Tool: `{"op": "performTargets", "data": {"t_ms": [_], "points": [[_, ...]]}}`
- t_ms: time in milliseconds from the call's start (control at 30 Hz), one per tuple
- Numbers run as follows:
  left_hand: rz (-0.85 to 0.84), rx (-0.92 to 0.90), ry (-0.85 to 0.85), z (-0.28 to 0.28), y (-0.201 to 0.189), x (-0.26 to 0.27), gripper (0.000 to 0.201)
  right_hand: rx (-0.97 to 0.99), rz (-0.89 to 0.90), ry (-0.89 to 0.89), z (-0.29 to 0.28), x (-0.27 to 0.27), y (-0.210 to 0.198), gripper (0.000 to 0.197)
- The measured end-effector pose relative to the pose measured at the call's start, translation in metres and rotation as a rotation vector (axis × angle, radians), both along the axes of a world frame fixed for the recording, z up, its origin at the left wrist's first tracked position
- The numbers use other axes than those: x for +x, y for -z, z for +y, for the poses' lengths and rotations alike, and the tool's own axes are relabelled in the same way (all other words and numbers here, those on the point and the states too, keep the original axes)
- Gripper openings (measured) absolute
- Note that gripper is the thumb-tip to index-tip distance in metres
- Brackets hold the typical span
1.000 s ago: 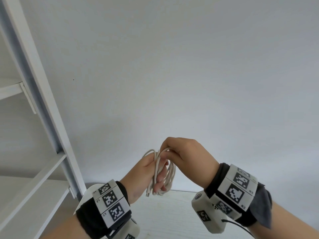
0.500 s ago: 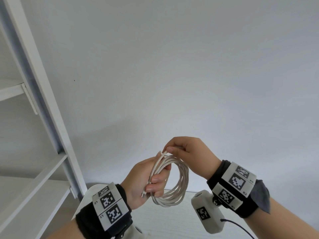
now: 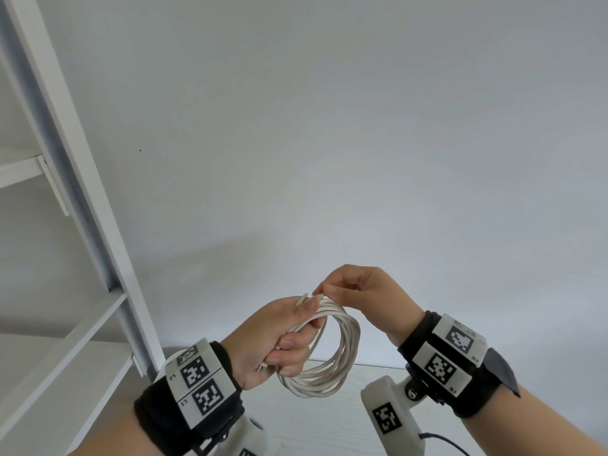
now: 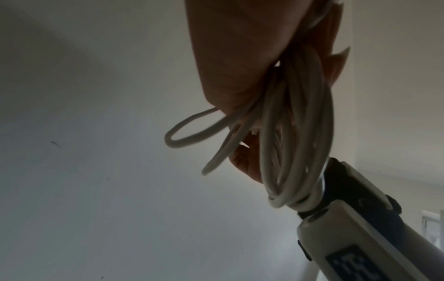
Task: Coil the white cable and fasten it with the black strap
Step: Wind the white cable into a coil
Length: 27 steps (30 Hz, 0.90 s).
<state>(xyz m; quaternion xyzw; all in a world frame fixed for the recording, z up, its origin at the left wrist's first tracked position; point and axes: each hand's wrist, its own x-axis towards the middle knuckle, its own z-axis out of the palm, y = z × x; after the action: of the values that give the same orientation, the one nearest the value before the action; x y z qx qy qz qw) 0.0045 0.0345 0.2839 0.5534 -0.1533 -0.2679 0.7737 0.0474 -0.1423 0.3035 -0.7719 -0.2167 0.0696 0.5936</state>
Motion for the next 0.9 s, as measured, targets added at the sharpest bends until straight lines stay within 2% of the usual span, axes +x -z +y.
{"op": "performTargets", "data": {"t_ms": [133, 333, 467, 567, 633, 700, 800, 900], "points": [[0.013, 0.016, -0.037, -0.002, -0.005, 0.001, 0.035, 0.037, -0.005, 0.003, 0.000, 0.000, 0.000, 0.018], [0.042, 0.056, 0.015, 0.005, -0.011, 0.004, 0.030, -0.203, -0.266, 0.008, -0.002, -0.011, 0.002, 0.025], [0.046, 0.103, 0.053, 0.011, -0.018, 0.008, 0.031, -0.194, -0.220, -0.119, -0.006, -0.020, 0.007, 0.043], [0.066, 0.116, 0.093, 0.015, -0.022, 0.013, 0.032, -0.317, -0.245, -0.190, -0.008, -0.024, 0.010, 0.080], [0.072, 0.124, 0.161, 0.017, -0.024, 0.015, 0.032, -0.369, -0.261, -0.215, -0.005, -0.025, 0.012, 0.087], [0.072, 0.122, 0.254, 0.019, -0.026, 0.018, 0.034, -0.318, -0.266, -0.229, -0.003, -0.026, 0.014, 0.079], [0.059, 0.128, 0.355, 0.021, -0.031, 0.023, 0.040, -0.230, -0.326, -0.194, 0.001, -0.030, 0.017, 0.053], [-0.014, 0.222, 0.314, 0.018, -0.037, 0.025, 0.038, -0.194, -0.376, -0.060, 0.007, -0.032, 0.021, 0.041]]}}
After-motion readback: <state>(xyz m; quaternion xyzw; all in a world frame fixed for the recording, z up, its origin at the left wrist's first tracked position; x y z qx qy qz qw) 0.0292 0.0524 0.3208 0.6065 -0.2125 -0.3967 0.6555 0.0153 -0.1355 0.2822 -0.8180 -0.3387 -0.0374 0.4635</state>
